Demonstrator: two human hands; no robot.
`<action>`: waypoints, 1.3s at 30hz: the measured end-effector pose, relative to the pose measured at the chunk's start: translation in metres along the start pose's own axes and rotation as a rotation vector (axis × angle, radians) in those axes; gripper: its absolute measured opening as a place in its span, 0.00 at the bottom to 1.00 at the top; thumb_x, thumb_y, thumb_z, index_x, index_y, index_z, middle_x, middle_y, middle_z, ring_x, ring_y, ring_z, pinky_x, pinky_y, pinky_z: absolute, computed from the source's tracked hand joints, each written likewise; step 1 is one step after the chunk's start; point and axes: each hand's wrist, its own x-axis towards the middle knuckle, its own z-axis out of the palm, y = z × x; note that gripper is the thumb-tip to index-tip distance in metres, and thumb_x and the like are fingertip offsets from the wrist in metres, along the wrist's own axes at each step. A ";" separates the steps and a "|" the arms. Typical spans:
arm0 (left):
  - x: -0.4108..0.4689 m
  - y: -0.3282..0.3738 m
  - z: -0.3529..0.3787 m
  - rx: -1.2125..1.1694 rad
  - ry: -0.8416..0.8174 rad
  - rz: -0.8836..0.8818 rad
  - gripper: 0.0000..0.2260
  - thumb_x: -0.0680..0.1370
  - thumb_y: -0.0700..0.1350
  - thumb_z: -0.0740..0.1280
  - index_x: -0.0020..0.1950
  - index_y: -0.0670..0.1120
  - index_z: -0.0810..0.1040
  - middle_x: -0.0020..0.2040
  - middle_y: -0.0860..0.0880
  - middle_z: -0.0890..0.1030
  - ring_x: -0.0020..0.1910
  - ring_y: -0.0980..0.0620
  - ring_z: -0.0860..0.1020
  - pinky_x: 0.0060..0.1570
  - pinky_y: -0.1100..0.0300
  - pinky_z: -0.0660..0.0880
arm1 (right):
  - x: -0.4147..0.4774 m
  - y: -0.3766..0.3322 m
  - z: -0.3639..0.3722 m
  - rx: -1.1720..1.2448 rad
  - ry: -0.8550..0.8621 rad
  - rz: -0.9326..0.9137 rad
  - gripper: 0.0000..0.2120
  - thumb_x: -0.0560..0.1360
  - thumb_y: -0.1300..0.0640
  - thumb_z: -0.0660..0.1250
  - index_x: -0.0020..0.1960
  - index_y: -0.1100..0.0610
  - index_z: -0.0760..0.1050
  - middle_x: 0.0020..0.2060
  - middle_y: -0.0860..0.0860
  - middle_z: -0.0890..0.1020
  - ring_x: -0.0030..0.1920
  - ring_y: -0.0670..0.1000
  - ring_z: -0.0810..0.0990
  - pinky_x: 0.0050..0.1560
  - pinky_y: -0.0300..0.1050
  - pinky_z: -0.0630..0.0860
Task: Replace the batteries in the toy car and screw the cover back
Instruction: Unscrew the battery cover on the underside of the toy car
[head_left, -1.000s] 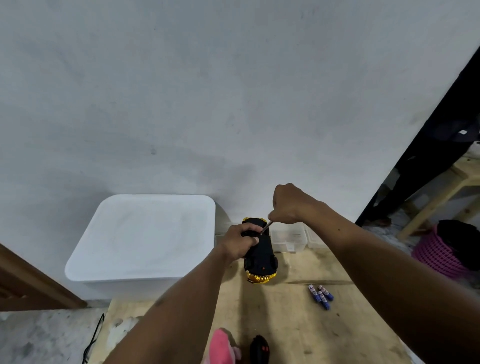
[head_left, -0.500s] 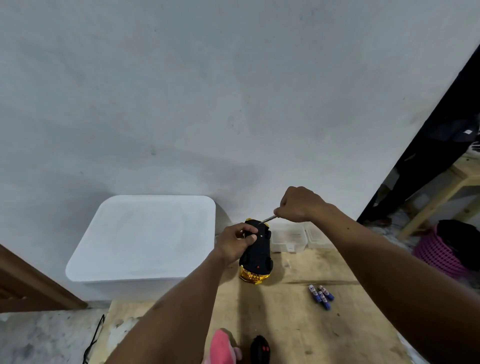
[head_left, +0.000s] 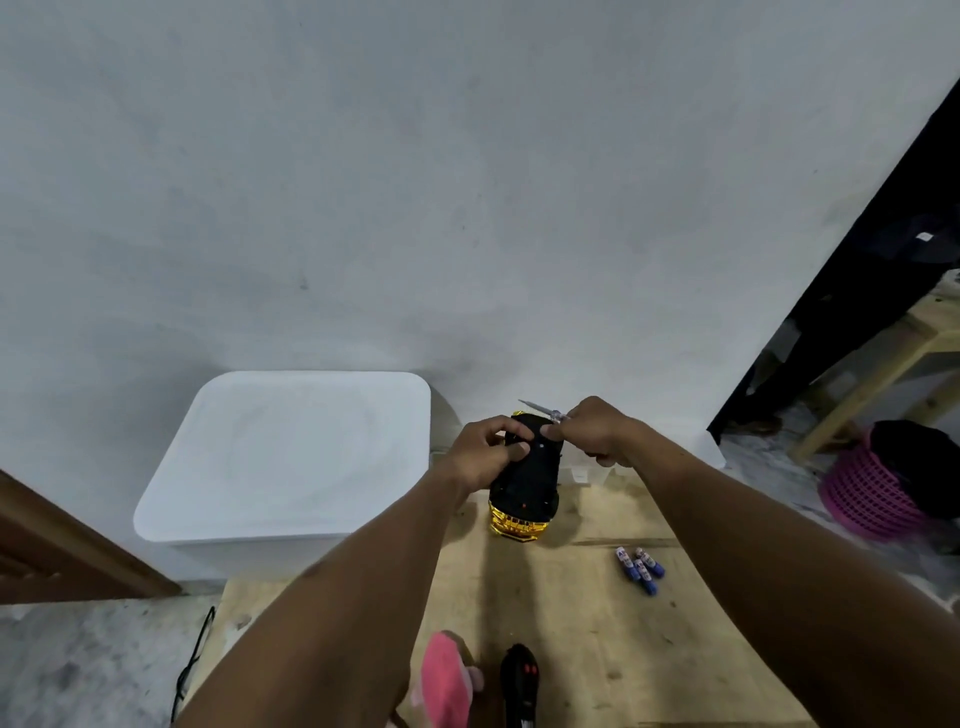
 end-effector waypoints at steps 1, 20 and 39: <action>0.000 -0.001 0.000 0.005 -0.014 -0.004 0.06 0.77 0.40 0.71 0.51 0.50 0.81 0.56 0.38 0.80 0.49 0.43 0.82 0.39 0.55 0.81 | 0.000 0.001 0.000 0.016 0.010 0.005 0.19 0.75 0.51 0.71 0.36 0.56 0.64 0.28 0.51 0.61 0.27 0.51 0.58 0.28 0.39 0.56; -0.004 -0.004 -0.001 -0.031 -0.033 -0.004 0.08 0.74 0.38 0.74 0.49 0.49 0.81 0.50 0.43 0.78 0.47 0.45 0.79 0.46 0.48 0.81 | -0.020 -0.014 -0.054 -0.052 0.071 -0.244 0.05 0.70 0.56 0.73 0.39 0.56 0.86 0.30 0.53 0.75 0.29 0.50 0.65 0.26 0.40 0.58; -0.008 0.000 0.000 -0.065 -0.071 -0.035 0.13 0.78 0.36 0.69 0.59 0.49 0.82 0.49 0.46 0.82 0.47 0.47 0.82 0.49 0.48 0.82 | -0.028 -0.020 -0.041 0.333 0.016 -0.574 0.07 0.78 0.62 0.70 0.54 0.64 0.80 0.43 0.60 0.83 0.45 0.59 0.86 0.48 0.55 0.84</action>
